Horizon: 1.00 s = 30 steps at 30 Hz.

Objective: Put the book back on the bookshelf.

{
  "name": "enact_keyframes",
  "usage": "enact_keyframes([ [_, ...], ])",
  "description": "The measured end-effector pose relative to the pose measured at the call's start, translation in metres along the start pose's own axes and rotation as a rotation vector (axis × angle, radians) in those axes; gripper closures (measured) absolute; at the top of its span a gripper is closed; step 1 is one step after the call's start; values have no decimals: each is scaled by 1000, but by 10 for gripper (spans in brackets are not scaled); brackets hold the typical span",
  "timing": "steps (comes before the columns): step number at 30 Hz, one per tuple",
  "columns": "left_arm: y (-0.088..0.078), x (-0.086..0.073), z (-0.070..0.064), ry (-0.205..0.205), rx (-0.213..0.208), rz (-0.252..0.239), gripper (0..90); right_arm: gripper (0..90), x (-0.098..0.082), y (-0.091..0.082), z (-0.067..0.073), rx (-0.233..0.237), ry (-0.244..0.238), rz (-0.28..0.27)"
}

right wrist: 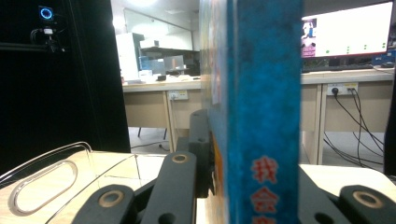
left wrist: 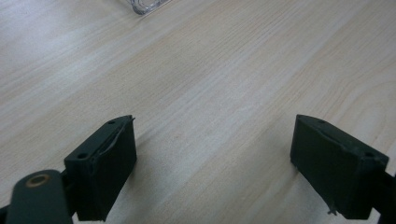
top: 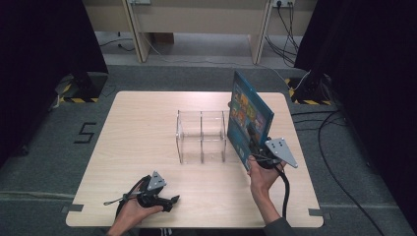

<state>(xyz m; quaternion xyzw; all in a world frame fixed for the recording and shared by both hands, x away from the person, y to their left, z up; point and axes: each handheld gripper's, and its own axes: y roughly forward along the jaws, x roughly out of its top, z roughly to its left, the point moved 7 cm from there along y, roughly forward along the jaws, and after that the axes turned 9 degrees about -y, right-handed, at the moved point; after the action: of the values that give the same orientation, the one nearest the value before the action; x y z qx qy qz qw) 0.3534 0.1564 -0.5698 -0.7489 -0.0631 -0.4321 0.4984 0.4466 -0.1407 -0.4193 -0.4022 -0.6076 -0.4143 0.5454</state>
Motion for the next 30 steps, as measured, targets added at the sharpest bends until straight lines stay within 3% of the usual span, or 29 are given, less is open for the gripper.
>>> enact_keyframes([
  [17, 0, 0, 0, -1, -1, -6, 134, 805, -15, -25, -6, -20, 89, 25],
  [22, 0, 0, 0, -1, -1, -6, 134, 804, -15, -25, -3, -21, 51, 32],
  [30, 0, -1, 0, 0, 0, -4, 134, 787, -17, -27, -3, -22, 61, 44],
])
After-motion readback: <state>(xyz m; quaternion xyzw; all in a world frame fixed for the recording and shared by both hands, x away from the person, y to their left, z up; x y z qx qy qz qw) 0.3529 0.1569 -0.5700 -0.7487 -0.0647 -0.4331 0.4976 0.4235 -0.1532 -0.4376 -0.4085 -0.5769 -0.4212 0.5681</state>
